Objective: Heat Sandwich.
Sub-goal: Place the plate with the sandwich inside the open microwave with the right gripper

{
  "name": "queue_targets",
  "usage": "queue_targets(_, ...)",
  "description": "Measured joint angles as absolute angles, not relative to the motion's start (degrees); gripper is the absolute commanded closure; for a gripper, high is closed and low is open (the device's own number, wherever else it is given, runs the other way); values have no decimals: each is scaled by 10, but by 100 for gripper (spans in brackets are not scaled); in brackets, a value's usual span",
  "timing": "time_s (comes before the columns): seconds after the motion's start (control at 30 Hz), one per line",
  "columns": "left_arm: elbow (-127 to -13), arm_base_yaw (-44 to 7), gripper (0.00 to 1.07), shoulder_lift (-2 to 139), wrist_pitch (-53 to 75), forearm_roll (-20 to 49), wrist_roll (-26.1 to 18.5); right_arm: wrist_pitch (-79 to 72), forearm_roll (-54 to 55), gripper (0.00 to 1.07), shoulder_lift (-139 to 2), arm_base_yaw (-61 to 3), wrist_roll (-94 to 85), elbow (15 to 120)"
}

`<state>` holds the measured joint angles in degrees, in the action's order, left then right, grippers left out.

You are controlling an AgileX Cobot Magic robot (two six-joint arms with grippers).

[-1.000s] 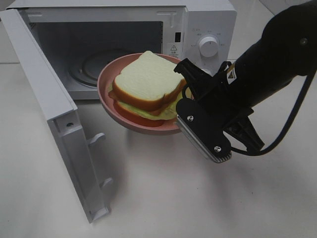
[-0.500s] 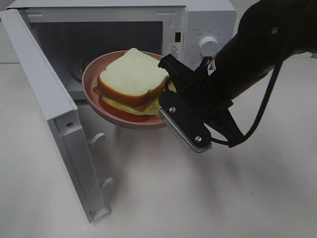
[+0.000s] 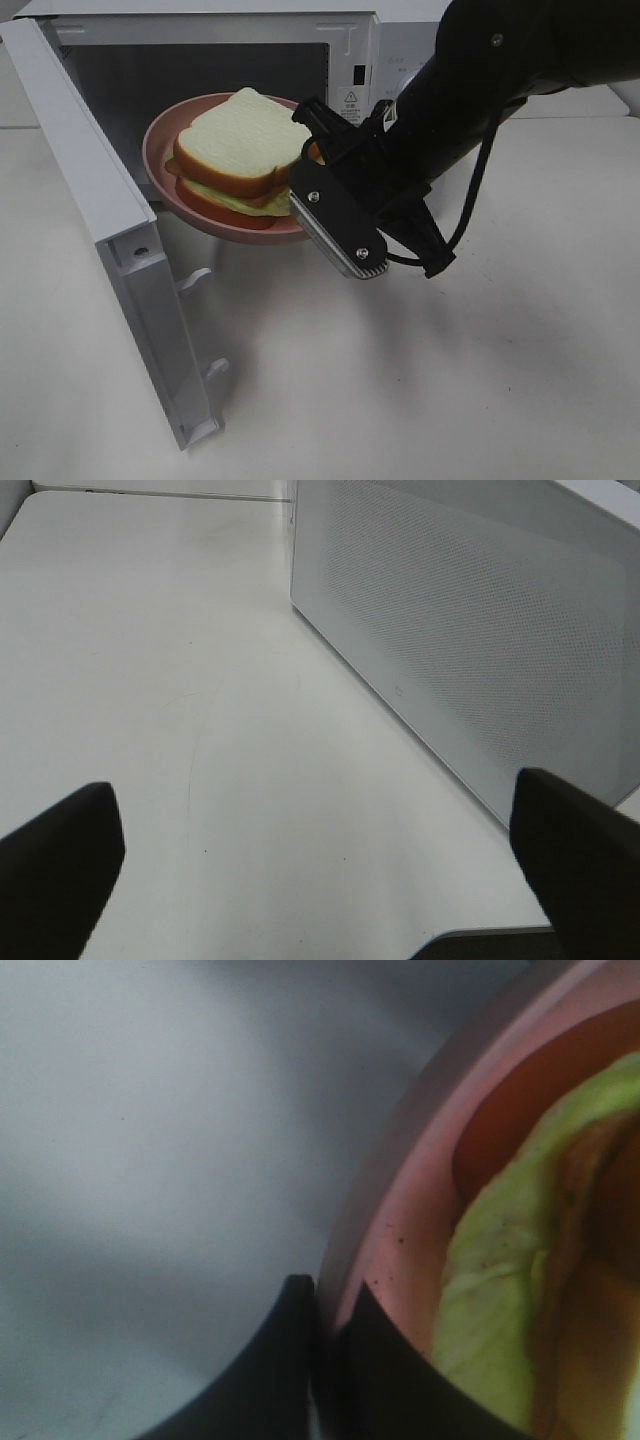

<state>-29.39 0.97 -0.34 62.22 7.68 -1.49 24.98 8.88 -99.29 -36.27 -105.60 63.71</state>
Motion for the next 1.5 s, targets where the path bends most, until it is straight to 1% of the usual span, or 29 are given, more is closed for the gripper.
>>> queue_targets(0.53,-294,10,9,-3,622,77,-15,252,91,107,-1062,-363,-1050,711)
queue_targets(0.67,-294,10,9,-3,622,77,-15,282,90,107,-1095,-363,-1043,759)
queue_targets(0.9,-294,10,9,-3,622,77,-15,311,85,107,-1130,-363,-1029,812)
queue_targets(1.13,-294,10,9,-3,622,77,-15,351,52,107,-1174,-363,-987,885)
queue_targets(1.5,-294,10,9,-3,622,77,-15,375,26,106,-1217,-363,-948,956)
